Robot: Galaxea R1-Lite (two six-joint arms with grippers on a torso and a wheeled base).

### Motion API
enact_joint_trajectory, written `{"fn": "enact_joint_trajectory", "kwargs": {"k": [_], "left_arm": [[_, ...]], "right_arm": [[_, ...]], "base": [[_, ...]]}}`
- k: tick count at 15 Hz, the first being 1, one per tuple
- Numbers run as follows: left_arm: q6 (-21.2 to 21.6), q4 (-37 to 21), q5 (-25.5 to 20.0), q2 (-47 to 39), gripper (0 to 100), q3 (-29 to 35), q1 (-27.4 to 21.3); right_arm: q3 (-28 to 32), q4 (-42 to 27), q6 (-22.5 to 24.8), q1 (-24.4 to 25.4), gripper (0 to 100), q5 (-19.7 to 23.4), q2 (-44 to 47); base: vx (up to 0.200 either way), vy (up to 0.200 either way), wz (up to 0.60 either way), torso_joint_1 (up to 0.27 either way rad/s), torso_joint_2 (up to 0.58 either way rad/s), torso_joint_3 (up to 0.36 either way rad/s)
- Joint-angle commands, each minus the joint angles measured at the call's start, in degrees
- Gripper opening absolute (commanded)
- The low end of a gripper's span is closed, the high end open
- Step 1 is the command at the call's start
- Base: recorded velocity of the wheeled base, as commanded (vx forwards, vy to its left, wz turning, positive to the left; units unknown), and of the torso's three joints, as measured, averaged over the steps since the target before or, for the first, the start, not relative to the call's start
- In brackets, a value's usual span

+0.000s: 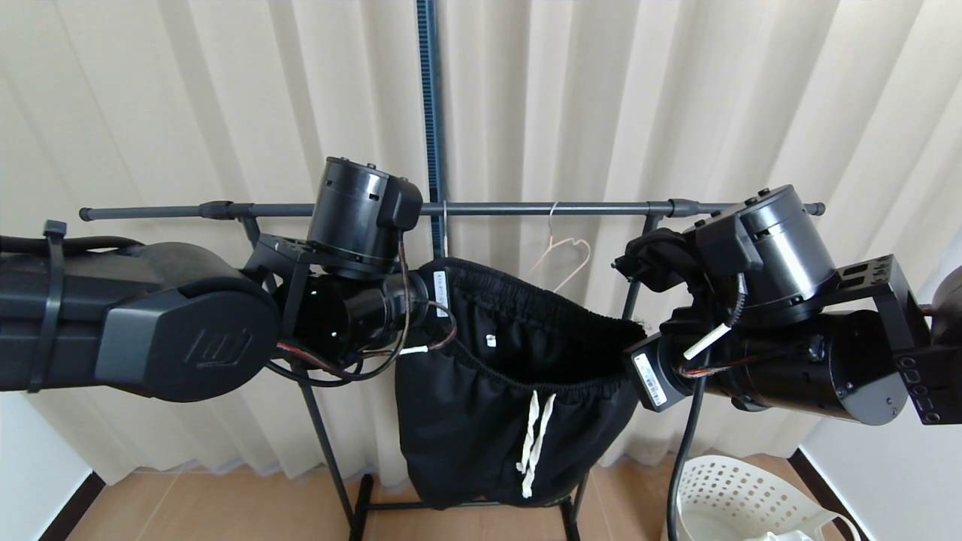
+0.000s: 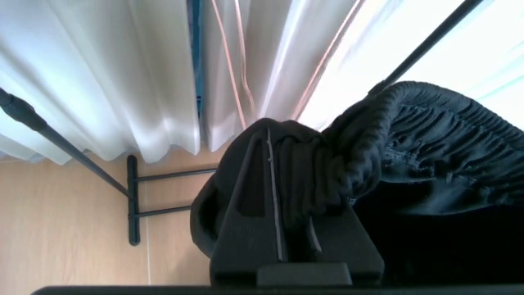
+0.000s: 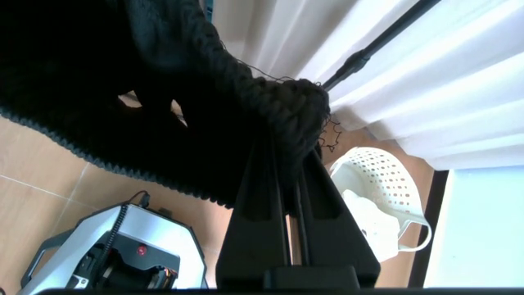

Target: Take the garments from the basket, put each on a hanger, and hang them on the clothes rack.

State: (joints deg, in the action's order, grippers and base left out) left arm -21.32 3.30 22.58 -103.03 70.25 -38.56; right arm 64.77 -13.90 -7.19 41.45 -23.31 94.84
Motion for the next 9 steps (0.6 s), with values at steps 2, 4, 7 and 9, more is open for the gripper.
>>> {"fn": "enact_joint_trajectory", "kwargs": {"k": [2, 4, 7, 9], "left_arm": [[0.0, -0.1, 0.0, 0.7, 0, -0.1, 0.0], [0.0, -0.1, 0.0, 1.5, 0, -0.2, 0.0], [0.0, -0.1, 0.0, 1.6, 0, -0.6, -0.1], [0.0, -0.1, 0.0, 1.6, 0, -0.8, -0.1]], "right_arm": [[0.0, 0.0, 0.0, -0.1, 0, 0.0, -0.1], [0.0, 0.0, 0.0, 0.0, 0, 0.0, 0.2], [0.0, 0.0, 0.0, -0.1, 0, 0.0, 0.1], [0.0, 0.0, 0.0, -0.1, 0, 0.0, -0.1]], "base": [[0.0, 0.0, 0.0, 0.0, 0.0, 0.0], [0.0, 0.0, 0.0, 0.0, 0.0, 0.0], [0.0, 0.0, 0.0, 0.0, 0.0, 0.0], [0.0, 0.0, 0.0, 0.0, 0.0, 0.0]]}}
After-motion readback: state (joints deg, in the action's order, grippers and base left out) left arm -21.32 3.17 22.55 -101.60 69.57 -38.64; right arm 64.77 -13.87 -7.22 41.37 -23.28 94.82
